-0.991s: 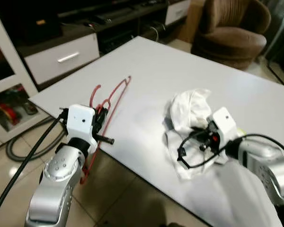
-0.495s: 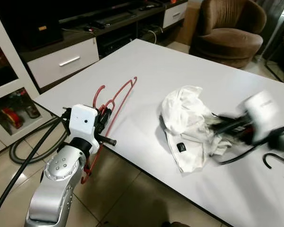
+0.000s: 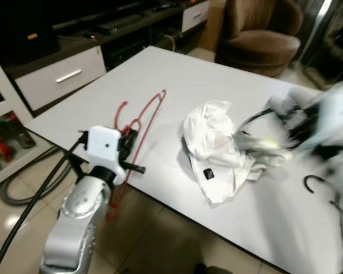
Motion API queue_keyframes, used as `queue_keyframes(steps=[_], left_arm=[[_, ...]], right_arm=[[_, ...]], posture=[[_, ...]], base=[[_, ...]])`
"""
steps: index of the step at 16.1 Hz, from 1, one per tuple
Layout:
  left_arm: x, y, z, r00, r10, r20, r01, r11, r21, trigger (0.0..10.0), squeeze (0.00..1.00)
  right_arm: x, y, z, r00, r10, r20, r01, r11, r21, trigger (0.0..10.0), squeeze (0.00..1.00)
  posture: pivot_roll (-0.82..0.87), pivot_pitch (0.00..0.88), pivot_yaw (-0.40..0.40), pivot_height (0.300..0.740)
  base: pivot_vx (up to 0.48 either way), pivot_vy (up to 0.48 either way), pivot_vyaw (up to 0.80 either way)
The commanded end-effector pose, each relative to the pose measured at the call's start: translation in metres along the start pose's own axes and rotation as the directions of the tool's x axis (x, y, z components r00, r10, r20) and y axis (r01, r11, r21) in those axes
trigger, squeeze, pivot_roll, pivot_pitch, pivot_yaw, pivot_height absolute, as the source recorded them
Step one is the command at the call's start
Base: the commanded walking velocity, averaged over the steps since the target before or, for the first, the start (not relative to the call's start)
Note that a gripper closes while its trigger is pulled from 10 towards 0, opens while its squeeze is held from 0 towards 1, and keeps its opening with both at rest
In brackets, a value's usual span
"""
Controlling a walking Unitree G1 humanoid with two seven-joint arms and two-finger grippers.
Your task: Hang hanger
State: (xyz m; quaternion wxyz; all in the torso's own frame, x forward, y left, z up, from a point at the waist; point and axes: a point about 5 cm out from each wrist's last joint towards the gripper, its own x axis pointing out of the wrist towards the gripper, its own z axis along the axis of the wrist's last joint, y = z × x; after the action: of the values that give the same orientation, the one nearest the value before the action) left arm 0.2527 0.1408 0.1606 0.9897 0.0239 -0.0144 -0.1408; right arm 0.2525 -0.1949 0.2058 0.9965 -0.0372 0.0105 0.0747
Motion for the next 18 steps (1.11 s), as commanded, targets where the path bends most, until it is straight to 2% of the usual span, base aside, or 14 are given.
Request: queue_keyframes(steps=[1, 2, 4, 5, 8, 11, 18], left_arm=[[0.001, 0.002, 0.012, 0.998, 0.016, 0.059, -0.017, 1.0, 0.012, 10.0, 0.0], [0.003, 0.004, 0.02, 0.995, 0.029, 0.091, -0.028, 1.0, -0.014, 10.0, 0.0], [0.008, 0.005, 0.028, 0.992, 0.041, 0.121, -0.034, 0.998, -0.056, 10.0, 0.0], [0.009, 0.005, 0.026, 0.993, 0.04, 0.113, -0.033, 0.998, -0.056, 10.0, 0.0], [0.01, 0.001, 0.017, 0.996, 0.031, 0.08, -0.028, 0.999, -0.042, 10.0, 0.0], [0.011, -0.001, 0.015, 0.997, 0.024, 0.073, -0.022, 0.999, -0.03, 10.0, 0.0], [0.012, 0.006, 0.018, 0.996, 0.044, 0.083, -0.043, 0.999, -0.008, 10.0, 0.0]], right_arm=[[-0.004, -0.002, 0.011, 0.993, -0.079, 0.084, 0.08, 0.997, -0.01, 10.0, 0.0], [-0.008, 0.008, 0.003, 0.992, -0.104, 0.076, 0.1, 0.994, 0.049, 10.0, 0.0], [-0.012, 0.024, 0.002, 0.992, -0.078, 0.103, 0.08, 0.997, -0.009, 10.0, 0.0], [-0.013, 0.028, 0.0, 0.989, -0.106, 0.101, 0.105, 0.994, 0.013, 10.0, 0.0], [-0.017, 0.033, -0.004, 0.989, -0.124, 0.082, 0.124, 0.992, 0.014, 10.0, 0.0], [-0.019, 0.036, -0.008, 0.991, -0.115, 0.064, 0.117, 0.993, -0.023, 10.0, 0.0], [-0.018, 0.035, -0.011, 0.989, -0.144, 0.039, 0.145, 0.989, -0.036, 10.0, 0.0]], posture=[[-0.04, 0.063, 0.01, 0.74], [-0.05, 0.065, 0.013, 0.74], [-0.05, 0.065, 0.02, 0.74], [-0.05, 0.065, 0.02, 0.74], [-0.08, 0.072, 0.027, 0.74], [-0.09, 0.076, 0.026, 0.74], [-0.09, 0.074, 0.018, 0.74]], base=[[0.0, 0.0, 0.0], [0.0, -0.304, 0.0], [0.0, -0.48, -0.66], [0.0, -0.48, -0.8], [0.0, -0.48, -0.8], [0.0, -0.48, -0.8], [0.0, -0.48, -0.8]])
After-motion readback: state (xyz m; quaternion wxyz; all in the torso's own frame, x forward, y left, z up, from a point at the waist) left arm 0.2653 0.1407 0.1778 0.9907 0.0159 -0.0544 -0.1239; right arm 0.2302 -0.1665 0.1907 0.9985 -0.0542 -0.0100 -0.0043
